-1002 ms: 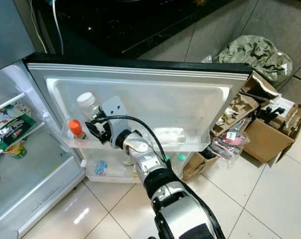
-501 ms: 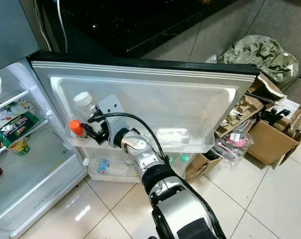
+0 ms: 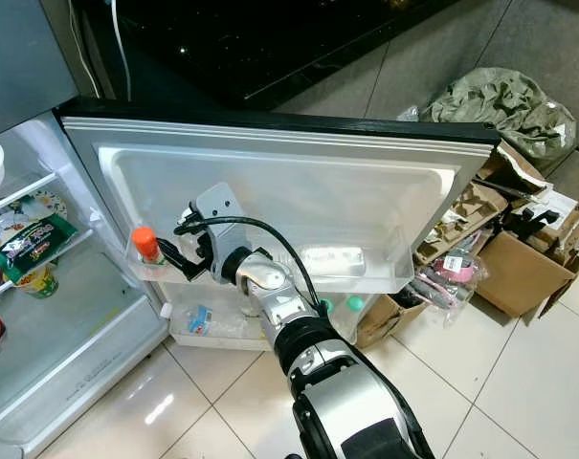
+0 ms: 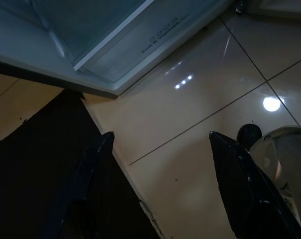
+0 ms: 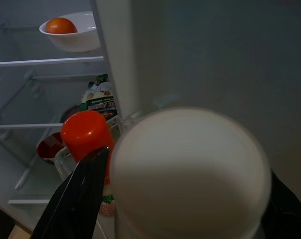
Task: Restocking fridge
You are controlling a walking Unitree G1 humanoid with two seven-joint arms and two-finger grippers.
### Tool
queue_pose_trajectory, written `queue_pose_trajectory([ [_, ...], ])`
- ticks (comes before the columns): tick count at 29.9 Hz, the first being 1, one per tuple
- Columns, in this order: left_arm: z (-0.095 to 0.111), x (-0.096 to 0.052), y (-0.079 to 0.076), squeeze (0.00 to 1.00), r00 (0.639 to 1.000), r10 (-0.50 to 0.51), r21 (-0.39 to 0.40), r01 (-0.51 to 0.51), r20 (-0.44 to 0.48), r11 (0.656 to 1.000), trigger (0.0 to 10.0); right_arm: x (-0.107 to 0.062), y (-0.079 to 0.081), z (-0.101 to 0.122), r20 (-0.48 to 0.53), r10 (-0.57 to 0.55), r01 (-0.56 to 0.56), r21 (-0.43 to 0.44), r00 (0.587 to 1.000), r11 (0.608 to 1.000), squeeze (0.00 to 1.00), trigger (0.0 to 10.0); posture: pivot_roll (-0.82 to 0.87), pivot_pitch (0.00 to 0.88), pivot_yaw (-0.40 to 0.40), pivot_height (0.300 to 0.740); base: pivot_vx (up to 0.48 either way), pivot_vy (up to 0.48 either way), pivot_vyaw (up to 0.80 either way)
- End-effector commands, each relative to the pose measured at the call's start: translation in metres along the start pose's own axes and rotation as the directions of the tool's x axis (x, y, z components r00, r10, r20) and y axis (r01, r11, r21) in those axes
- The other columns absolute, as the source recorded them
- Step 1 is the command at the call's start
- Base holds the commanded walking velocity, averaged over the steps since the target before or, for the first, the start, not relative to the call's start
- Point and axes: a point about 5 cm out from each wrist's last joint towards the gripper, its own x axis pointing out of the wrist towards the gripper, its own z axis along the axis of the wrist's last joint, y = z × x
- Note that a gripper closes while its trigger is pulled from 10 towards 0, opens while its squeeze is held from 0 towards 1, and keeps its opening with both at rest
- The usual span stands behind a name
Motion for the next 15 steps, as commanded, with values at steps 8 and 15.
queue_pose_trajectory([
  [8,-0.016,-0.002,-0.005,0.0,0.997,-0.017,0.006,0.018,-0.077,1.0,10.0,-0.021,-0.004,-0.004,0.119,-0.055,0.041,0.115,0.991,0.993,0.0,10.0,0.15,0.321,-0.028,0.71,0.0,0.0,0.0],
  [15,-0.014,0.003,-0.009,0.0,0.997,-0.028,0.005,0.029,-0.075,1.0,10.0,-0.05,0.001,-0.02,0.075,0.018,-0.025,0.086,0.997,0.996,0.0,10.0,0.11,0.319,-0.028,0.71,0.0,0.0,0.0],
])
